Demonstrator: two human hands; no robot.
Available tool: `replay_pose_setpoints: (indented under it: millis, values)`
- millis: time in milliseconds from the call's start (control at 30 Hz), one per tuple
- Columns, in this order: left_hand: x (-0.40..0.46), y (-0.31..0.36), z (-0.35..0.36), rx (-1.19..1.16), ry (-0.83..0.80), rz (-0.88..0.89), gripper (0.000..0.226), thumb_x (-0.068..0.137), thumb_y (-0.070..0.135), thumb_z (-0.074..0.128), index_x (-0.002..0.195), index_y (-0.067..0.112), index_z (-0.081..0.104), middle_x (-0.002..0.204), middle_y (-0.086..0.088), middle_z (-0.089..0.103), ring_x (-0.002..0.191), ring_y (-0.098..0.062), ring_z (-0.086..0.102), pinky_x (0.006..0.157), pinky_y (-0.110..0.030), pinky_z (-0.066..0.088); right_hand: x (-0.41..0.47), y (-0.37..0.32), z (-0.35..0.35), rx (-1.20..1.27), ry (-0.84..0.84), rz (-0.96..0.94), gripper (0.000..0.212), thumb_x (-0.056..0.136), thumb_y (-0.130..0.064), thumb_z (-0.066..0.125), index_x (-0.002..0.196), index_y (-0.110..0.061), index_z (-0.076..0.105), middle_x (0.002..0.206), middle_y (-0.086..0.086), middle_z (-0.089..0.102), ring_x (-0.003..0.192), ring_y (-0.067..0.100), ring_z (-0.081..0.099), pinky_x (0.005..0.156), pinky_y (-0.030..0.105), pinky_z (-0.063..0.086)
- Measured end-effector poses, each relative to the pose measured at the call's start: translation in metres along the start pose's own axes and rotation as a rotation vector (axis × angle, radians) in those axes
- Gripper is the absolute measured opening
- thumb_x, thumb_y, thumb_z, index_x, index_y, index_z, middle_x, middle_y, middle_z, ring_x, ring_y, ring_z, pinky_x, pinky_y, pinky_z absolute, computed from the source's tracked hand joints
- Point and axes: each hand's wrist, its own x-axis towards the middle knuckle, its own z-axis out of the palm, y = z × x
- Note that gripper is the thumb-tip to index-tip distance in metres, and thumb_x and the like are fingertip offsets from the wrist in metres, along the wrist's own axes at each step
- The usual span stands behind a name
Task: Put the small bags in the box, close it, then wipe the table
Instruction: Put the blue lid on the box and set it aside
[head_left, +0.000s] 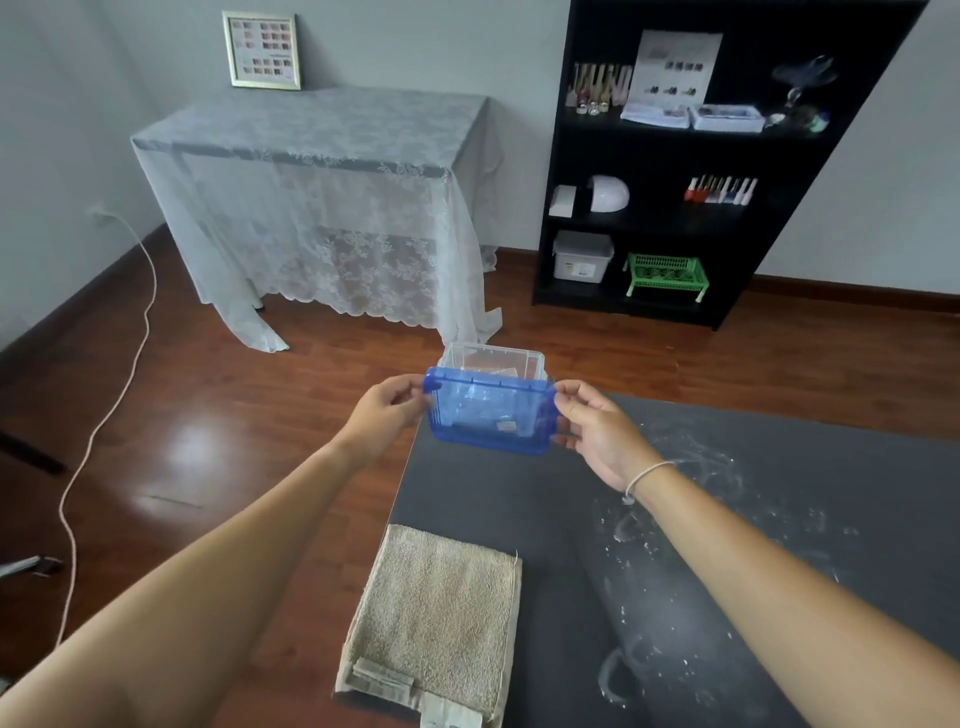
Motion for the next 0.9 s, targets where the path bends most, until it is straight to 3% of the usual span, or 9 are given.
replay_pose_setpoints:
  millis: [100, 200, 267, 367, 467, 600, 800, 833, 900]
  values:
    - [0.011, 0.006, 0.002, -0.030, 0.041, -0.017, 0.022, 0.091, 0.014, 0.054, 0.111, 0.012, 0.065, 0.088, -0.008, 0.056, 0.078, -0.012, 0.055, 0.075, -0.024, 0.048, 0.011, -0.010, 0.001, 0.028, 0.057, 0.010, 0.017, 0.095, -0.015, 0.048, 0.082, -0.023, 0.056, 0.089, -0.001, 0.063, 0.076, 0.015, 0.055, 0.069, 0.027, 0.043]
    - [0.022, 0.011, 0.004, -0.086, 0.072, -0.007, 0.023, 0.092, 0.015, 0.053, 0.110, 0.014, 0.067, 0.087, 0.001, 0.067, 0.072, -0.001, 0.064, 0.062, -0.013, 0.051, 0.020, -0.020, 0.005, 0.071, 0.119, 0.000, 0.017, 0.095, -0.017, 0.049, 0.080, -0.023, 0.056, 0.087, -0.001, 0.063, 0.072, 0.015, 0.055, 0.065, 0.027, 0.044]
    - [0.030, 0.014, 0.005, -0.100, 0.083, -0.009, 0.020, 0.091, 0.017, 0.052, 0.098, 0.023, 0.070, 0.085, 0.002, 0.069, 0.073, -0.007, 0.066, 0.062, -0.018, 0.053, 0.027, -0.024, 0.008, 0.084, 0.156, -0.012, 0.014, 0.095, -0.020, 0.050, 0.083, -0.022, 0.057, 0.086, -0.001, 0.064, 0.072, 0.015, 0.057, 0.064, 0.028, 0.046]
    - [0.045, 0.016, 0.006, -0.074, 0.125, -0.037, 0.021, 0.090, 0.020, 0.052, 0.085, 0.029, 0.070, 0.081, 0.001, 0.069, 0.073, -0.014, 0.064, 0.075, -0.036, 0.057, 0.036, -0.024, 0.011, 0.088, 0.188, -0.033, 0.010, 0.094, -0.020, 0.052, 0.097, -0.021, 0.061, 0.091, -0.002, 0.067, 0.075, 0.013, 0.061, 0.064, 0.026, 0.049]
    - [0.059, 0.018, 0.008, -0.021, 0.168, -0.079, 0.020, 0.090, 0.023, 0.053, 0.079, 0.028, 0.069, 0.080, -0.003, 0.067, 0.073, -0.018, 0.061, 0.081, -0.047, 0.057, 0.045, -0.021, 0.012, 0.051, 0.210, -0.049, 0.027, 0.092, -0.011, 0.051, 0.118, -0.017, 0.059, 0.106, 0.002, 0.067, 0.087, 0.016, 0.064, 0.070, 0.027, 0.053]
    - [0.072, 0.019, 0.011, 0.052, 0.203, -0.124, 0.017, 0.089, 0.024, 0.054, 0.081, 0.025, 0.069, 0.079, -0.002, 0.068, 0.071, -0.020, 0.060, 0.079, -0.049, 0.057, 0.054, -0.014, 0.013, -0.061, 0.280, -0.030, 0.040, 0.091, -0.001, 0.049, 0.129, -0.012, 0.052, 0.127, 0.011, 0.060, 0.114, 0.028, 0.059, 0.090, 0.042, 0.054]
    - [0.087, 0.013, 0.013, 0.059, 0.199, -0.172, 0.019, 0.087, 0.014, 0.054, 0.096, 0.016, 0.071, 0.081, 0.000, 0.070, 0.074, -0.020, 0.063, 0.079, -0.042, 0.058, 0.064, -0.011, 0.019, -0.127, 0.377, -0.050, 0.041, 0.089, 0.004, 0.049, 0.130, -0.003, 0.050, 0.118, 0.007, 0.059, 0.101, 0.021, 0.059, 0.070, 0.017, 0.056]
    - [0.088, 0.011, 0.013, 0.063, 0.200, -0.170, 0.020, 0.087, 0.012, 0.054, 0.095, 0.019, 0.071, 0.082, -0.002, 0.069, 0.074, -0.020, 0.062, 0.079, -0.042, 0.058, 0.066, -0.010, 0.019, -0.146, 0.391, -0.050, 0.041, 0.089, 0.004, 0.050, 0.129, -0.003, 0.050, 0.118, 0.008, 0.060, 0.101, 0.023, 0.060, 0.071, 0.019, 0.057]
    - [0.091, 0.008, 0.012, 0.073, 0.197, -0.167, 0.022, 0.086, 0.010, 0.054, 0.094, 0.023, 0.070, 0.085, -0.007, 0.067, 0.074, -0.021, 0.061, 0.081, -0.044, 0.058, 0.070, -0.007, 0.020, -0.188, 0.416, -0.040, 0.040, 0.089, 0.003, 0.051, 0.129, -0.003, 0.051, 0.123, 0.012, 0.060, 0.108, 0.029, 0.061, 0.088, 0.037, 0.055]
